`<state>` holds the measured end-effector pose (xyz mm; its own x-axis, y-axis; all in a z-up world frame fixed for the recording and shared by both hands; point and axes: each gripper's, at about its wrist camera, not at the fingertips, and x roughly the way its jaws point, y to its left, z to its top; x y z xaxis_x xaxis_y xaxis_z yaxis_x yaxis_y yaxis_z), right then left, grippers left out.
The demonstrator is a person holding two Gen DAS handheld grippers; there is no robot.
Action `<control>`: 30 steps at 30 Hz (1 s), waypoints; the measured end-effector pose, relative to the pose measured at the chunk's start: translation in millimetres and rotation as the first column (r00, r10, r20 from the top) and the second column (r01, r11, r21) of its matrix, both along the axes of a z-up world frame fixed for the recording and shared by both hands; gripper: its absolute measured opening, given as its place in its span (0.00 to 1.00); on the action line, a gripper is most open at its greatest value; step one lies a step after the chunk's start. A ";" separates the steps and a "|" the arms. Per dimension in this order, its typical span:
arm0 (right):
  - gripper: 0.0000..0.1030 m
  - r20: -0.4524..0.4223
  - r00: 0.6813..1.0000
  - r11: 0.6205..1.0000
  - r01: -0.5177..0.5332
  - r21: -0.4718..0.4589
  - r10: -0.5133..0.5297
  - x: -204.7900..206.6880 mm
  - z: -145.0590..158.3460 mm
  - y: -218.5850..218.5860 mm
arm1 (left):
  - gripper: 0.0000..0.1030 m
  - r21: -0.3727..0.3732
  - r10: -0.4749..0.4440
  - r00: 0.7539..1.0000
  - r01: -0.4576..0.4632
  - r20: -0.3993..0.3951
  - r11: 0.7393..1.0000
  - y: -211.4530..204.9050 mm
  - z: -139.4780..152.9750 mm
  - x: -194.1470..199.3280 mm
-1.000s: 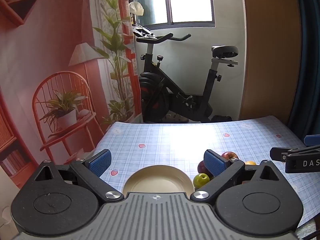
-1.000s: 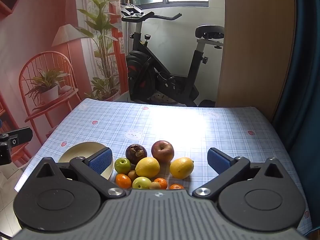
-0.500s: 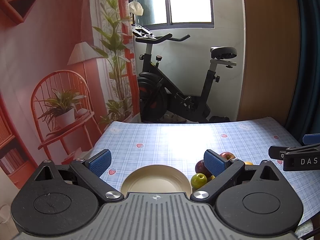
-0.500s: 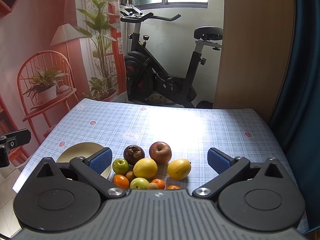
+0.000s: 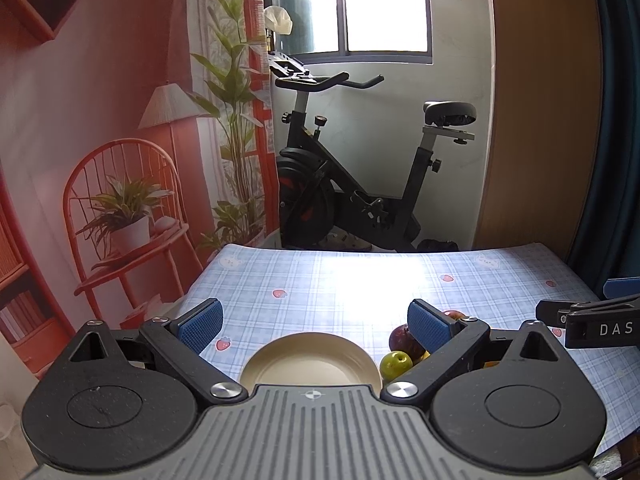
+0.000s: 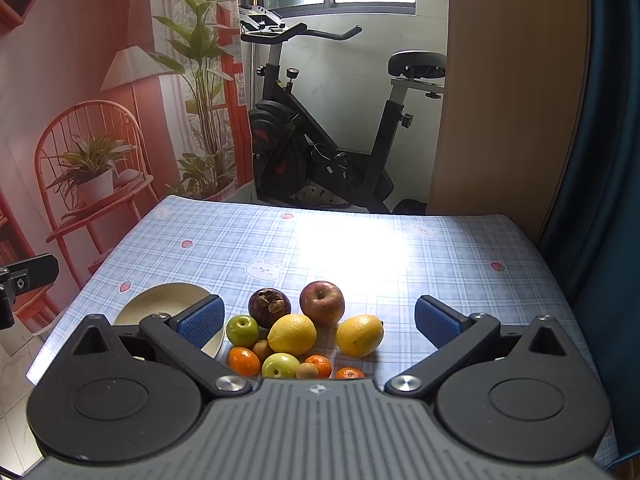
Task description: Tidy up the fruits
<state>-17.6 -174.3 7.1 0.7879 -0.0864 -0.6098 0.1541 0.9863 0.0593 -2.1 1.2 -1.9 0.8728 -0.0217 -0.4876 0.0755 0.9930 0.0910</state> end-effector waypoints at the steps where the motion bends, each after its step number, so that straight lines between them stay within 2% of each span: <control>1: 1.00 0.000 1.000 1.000 -0.002 -0.001 0.002 0.4 -0.1 0.4 | 0.97 -0.003 0.000 1.000 0.000 0.001 1.000 0.3 0.0 0.1; 30: 1.00 0.008 1.000 1.000 -0.012 -0.028 0.012 -2.1 3.9 8.3 | 0.97 -0.057 0.007 1.000 -0.005 0.024 0.998 5.4 1.8 -4.5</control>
<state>-19.6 -166.0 11.1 0.7942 -0.0937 -0.6004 0.1416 0.9894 0.0328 -6.6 6.6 -0.1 0.8846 -0.0435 -0.4642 0.0681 0.9970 0.0363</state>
